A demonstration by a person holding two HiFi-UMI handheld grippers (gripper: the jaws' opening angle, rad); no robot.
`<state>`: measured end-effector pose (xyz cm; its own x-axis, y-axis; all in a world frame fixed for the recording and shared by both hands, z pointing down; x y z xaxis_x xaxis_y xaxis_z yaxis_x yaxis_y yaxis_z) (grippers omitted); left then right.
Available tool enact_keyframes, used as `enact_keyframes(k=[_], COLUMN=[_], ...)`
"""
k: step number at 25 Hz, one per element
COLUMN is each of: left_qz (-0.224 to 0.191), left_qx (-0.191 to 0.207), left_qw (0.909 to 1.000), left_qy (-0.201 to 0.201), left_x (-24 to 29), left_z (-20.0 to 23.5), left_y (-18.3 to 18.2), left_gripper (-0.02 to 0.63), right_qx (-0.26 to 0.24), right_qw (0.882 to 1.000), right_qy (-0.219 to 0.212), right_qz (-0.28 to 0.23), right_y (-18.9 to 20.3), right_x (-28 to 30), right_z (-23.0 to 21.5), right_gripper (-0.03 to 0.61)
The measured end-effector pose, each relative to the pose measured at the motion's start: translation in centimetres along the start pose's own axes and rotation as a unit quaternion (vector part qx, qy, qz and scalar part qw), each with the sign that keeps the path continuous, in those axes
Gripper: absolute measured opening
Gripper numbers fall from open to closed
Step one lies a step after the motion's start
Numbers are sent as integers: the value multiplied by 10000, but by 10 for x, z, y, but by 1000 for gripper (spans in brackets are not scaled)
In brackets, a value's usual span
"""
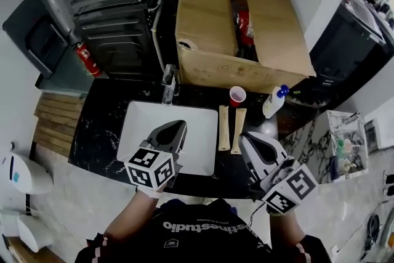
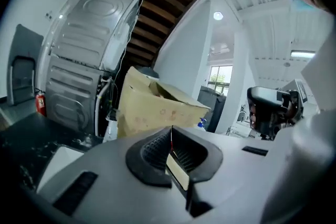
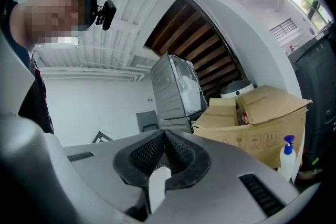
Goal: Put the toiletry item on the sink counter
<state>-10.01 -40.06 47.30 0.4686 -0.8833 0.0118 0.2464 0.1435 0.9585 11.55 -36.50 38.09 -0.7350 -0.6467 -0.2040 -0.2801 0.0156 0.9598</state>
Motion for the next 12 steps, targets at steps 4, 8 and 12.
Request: enact_keyframes(k=[4,8,12], left_qz=[-603,-1281,-1484], left_qx=[70,-263,111], left_qw=[9981,9900,9808], left_qy=[133,525,1260], left_x=[-51,-96,-121], left_z=[25,37,31], left_y=[-34,-70,-97], left_gripper=[15,14,14], right_qx=[-159,-249,-350], right_qw=[9998,9995,9994], right_qy=[-121,-187,-51], right_qz=[59,68,4], right_y=[3,4,3], right_x=[24,37,40], right_z=[45,88,116], right_gripper=[38,38,38])
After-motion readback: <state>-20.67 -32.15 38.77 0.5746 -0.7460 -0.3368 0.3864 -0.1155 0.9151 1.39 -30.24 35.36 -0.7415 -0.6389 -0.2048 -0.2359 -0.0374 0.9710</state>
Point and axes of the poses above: the fingertips, and each gripper's own axes: x forward along the fingers, z to its left, y out of its underside, the point moved 6 cm from there along -x, backward along the fingers, and after that the axes turned 12 degrees about -z, right-handed, at the moved point
